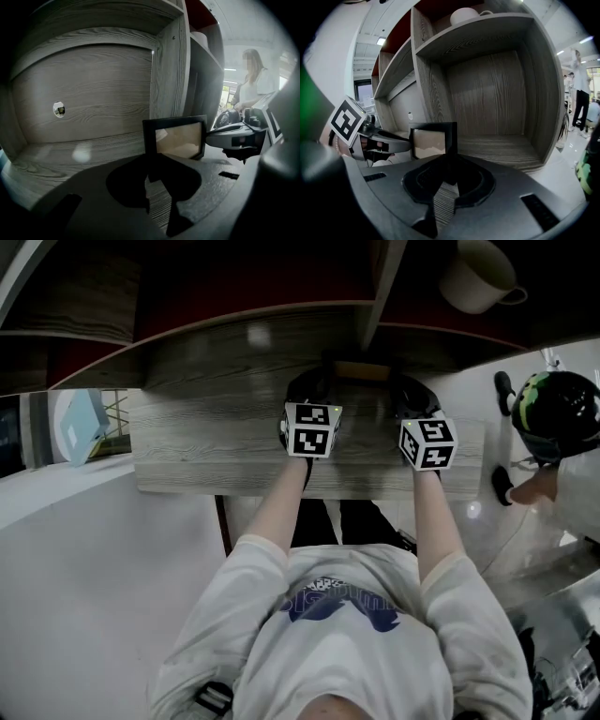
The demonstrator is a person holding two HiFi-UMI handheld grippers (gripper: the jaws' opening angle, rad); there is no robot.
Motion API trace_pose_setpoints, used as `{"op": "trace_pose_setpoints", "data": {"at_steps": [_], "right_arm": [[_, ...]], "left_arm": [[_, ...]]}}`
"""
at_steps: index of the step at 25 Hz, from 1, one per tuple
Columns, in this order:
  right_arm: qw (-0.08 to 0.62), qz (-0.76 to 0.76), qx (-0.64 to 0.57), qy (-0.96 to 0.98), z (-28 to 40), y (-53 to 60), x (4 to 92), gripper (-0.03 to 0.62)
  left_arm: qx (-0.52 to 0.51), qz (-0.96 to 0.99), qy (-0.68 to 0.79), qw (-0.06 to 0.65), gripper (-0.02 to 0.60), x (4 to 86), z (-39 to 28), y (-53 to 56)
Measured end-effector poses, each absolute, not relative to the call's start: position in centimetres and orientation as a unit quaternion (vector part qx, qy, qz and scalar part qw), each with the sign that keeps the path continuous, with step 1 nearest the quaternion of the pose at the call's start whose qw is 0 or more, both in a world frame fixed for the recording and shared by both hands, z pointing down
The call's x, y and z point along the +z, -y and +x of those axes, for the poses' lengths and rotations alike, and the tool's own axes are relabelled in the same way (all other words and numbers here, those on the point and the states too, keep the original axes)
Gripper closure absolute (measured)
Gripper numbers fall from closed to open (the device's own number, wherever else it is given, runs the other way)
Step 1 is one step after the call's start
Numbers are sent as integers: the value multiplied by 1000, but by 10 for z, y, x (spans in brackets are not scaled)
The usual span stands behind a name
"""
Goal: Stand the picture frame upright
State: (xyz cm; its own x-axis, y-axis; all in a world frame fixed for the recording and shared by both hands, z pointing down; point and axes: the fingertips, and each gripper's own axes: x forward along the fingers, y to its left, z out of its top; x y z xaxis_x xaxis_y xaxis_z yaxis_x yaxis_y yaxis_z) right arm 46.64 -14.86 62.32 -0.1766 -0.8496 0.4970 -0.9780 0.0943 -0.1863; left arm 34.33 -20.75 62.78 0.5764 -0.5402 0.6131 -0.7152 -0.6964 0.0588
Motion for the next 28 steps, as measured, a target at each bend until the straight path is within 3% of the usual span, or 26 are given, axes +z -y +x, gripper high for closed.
{"op": "trace_pose_setpoints", "data": {"at_steps": [17, 28], "right_arm": [[134, 635, 243, 721, 466, 149, 622, 554], [126, 655, 238, 706, 467, 143, 611, 517]], "left_arm": [[288, 881, 349, 135, 509, 633, 346, 209], [280, 890, 333, 138, 491, 629, 343, 203]]}}
